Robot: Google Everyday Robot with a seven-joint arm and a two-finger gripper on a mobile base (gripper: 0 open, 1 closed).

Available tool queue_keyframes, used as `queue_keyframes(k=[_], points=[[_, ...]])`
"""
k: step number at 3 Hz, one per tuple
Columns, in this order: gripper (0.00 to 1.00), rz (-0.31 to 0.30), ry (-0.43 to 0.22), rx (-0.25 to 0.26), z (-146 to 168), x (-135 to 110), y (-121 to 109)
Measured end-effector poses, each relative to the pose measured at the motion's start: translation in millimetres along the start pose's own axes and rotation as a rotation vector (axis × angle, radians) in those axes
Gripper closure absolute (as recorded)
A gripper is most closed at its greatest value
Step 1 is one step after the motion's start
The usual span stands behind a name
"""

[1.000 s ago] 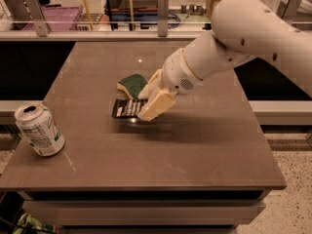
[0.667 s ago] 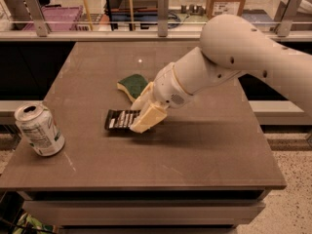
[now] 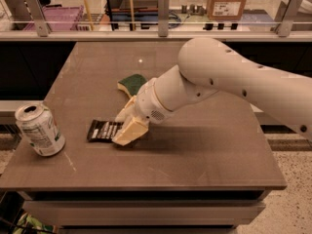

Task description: Move rxbar chocolate near 7up can

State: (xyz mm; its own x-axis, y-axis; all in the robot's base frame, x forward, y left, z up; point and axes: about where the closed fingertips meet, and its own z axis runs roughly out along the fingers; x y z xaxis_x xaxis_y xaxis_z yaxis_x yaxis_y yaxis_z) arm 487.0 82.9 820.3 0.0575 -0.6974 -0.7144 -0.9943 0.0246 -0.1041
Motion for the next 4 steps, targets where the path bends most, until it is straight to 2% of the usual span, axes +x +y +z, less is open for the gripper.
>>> queue_keyframes(k=[3,4], points=[[0.97,0.005,0.0,-0.001,4.7,-9.1,4.8],[0.75,0.002,0.001,-0.001,4.7,-10.6,5.7]])
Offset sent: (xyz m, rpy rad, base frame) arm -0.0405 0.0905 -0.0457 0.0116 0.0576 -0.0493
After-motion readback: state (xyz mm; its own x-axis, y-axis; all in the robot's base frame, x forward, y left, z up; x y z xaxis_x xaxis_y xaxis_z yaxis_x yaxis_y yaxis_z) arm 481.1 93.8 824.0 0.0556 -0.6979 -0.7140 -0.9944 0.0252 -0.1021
